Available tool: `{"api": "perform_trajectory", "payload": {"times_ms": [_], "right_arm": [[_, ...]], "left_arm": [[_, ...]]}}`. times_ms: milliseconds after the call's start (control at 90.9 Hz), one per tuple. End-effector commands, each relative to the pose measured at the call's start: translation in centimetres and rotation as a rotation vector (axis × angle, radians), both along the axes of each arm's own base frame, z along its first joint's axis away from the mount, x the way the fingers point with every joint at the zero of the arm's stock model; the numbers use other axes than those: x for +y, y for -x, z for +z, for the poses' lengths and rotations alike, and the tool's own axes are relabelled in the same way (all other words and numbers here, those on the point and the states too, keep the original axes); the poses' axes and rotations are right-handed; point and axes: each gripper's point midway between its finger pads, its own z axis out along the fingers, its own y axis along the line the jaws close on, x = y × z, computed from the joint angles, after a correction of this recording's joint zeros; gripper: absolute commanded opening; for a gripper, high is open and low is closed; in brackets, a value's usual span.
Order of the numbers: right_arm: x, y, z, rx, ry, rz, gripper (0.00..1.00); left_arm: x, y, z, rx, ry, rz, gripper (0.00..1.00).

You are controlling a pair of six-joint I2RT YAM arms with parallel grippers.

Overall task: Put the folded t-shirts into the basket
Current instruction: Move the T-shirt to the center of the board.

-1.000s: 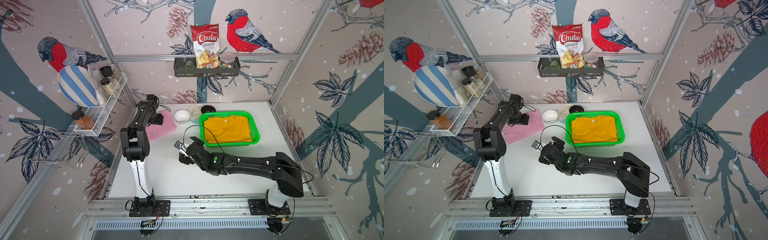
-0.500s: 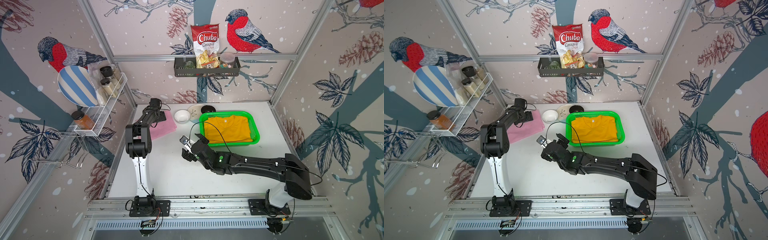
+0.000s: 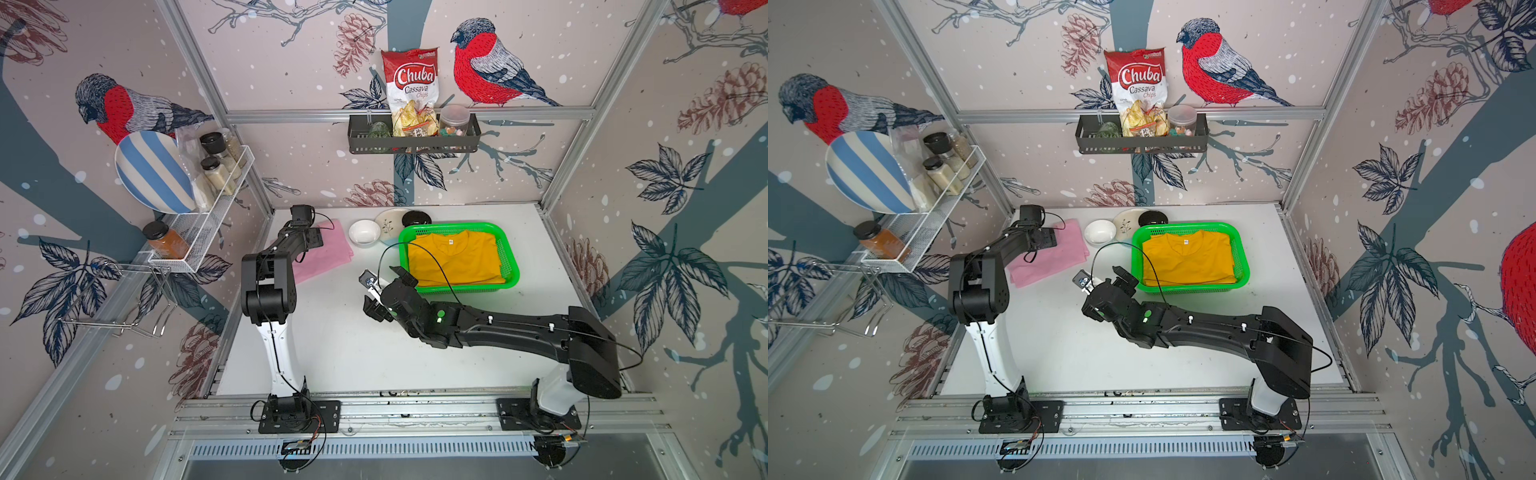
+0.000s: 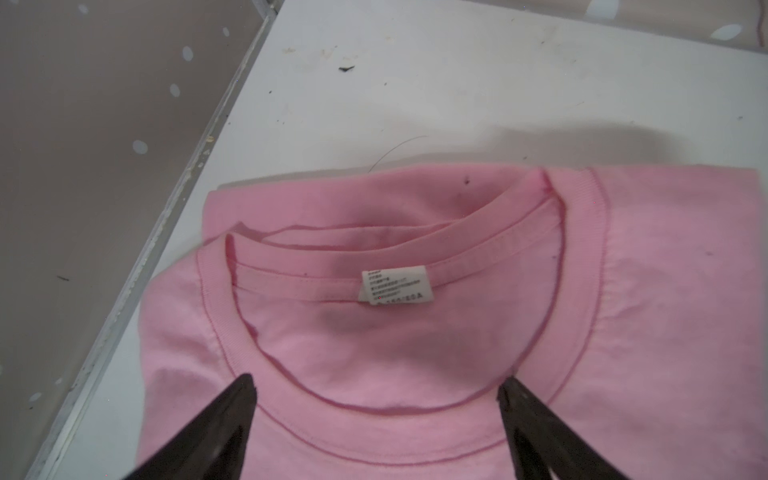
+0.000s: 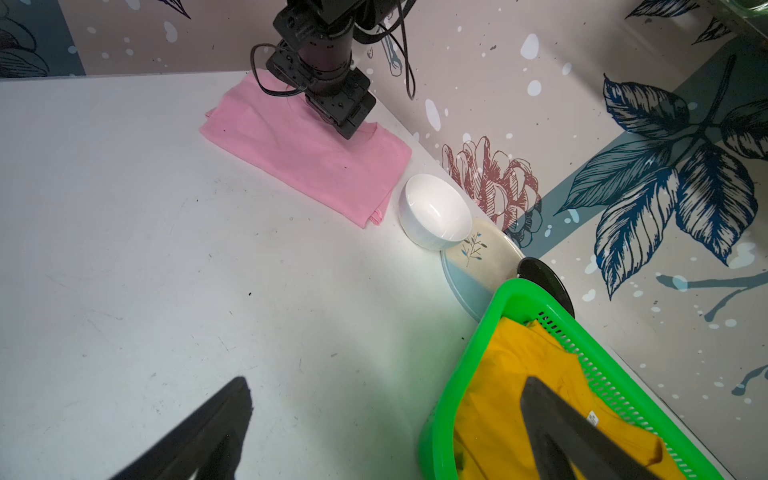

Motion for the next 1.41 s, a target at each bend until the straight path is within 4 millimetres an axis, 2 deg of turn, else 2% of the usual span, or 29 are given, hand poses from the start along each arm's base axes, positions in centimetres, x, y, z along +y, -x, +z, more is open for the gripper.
{"api": "perform_trajectory", "payload": {"times_ms": [0,88,462,572,704,781,858,891,1056,1177,1320,1397], "right_arm": [[0.0,-0.1,0.4,-0.013,0.001,-0.003,1.0],[0.1,-0.2,0.5,-0.015,0.004,0.0,1.0],[-0.8,0.1,0.0,0.006,0.025,-0.011,1.0],[-0.8,-0.2,-0.4,0.017,0.023,-0.014,1.0],[-0.9,-1.2,-0.6,0.064,-0.029,-0.052,1.0],[-1.0,-1.5,-0.7,0.084,-0.052,-0.063,1.0],[-1.0,-1.5,-0.8,0.088,-0.048,-0.063,1.0],[-0.9,-1.5,-0.8,0.09,-0.045,-0.062,1.0],[-1.0,-1.4,-0.7,0.091,-0.035,-0.066,1.0],[-1.4,-1.4,-0.9,0.093,-0.023,-0.076,1.0],[-1.6,-1.3,-1.0,0.093,-0.012,-0.076,1.0],[-1.6,-1.3,-0.9,0.092,-0.013,-0.076,1.0]], "left_arm": [[0.9,-0.2,1.2,-0.063,-0.016,-0.03,0.91],[1.0,0.4,1.9,-0.074,-0.019,-0.033,0.91],[1.2,3.3,1.9,-0.017,0.0,-0.052,0.88],[1.4,3.4,1.8,-0.018,0.01,-0.025,0.88],[-1.5,2.3,0.4,0.035,0.165,-0.106,0.86],[-2.5,1.6,-0.7,0.082,0.226,-0.096,0.85],[-3.7,0.9,-2.7,0.16,0.286,-0.081,0.79],[-4.5,0.5,-2.8,0.184,0.318,-0.092,0.77],[-7.5,0.1,-3.9,0.242,0.324,-0.121,0.72],[-7.8,2.1,-5.5,0.333,0.348,-0.087,0.55],[-8.4,6.4,-8.5,0.515,0.381,-0.1,0.5],[-8.9,8.3,-8.7,0.568,0.422,-0.125,0.41]]}}
